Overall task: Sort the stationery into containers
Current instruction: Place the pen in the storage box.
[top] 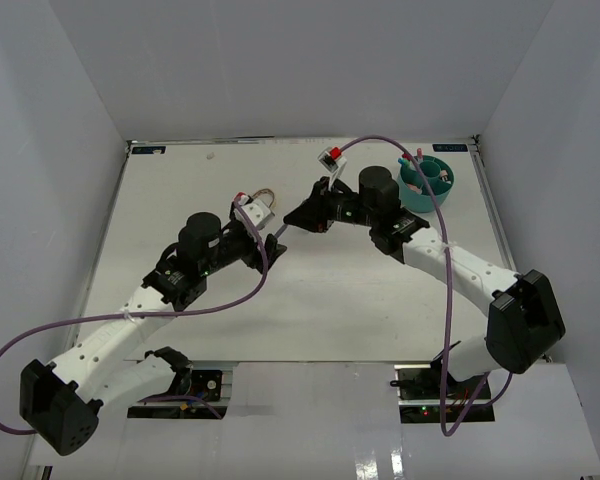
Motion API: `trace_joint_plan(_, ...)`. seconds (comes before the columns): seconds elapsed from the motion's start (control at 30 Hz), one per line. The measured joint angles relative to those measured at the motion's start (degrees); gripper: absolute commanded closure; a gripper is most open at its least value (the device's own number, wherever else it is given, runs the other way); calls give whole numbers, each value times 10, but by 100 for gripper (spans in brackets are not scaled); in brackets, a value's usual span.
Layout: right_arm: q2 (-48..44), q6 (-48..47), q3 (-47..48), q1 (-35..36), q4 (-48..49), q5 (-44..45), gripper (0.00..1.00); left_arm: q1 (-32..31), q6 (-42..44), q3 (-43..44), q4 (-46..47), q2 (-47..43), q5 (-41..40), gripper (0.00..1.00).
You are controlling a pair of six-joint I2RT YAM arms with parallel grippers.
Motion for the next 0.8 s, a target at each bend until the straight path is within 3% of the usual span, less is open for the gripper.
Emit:
trace_joint_plan(0.03,-3,-4,-1,-1,-2,11,92,0,-4,0,1,1,-7,3)
trace_joint_plan(0.2,-58,-35,-28,-40,-36,95,92,0,-36,0,3,14,-63,2)
trace_joint_plan(0.47,-147,-99,-54,-166,-64,335,92,24,-125,32,-26,82,-162,2)
trace_joint_plan(0.6,-136,-121,-66,-223,-45,431,92,76,-174,43,-44,104,-181,2)
trace_joint_plan(0.8,-53,-139,-64,-275,4,491,92,114,-215,45,-73,120,-196,2)
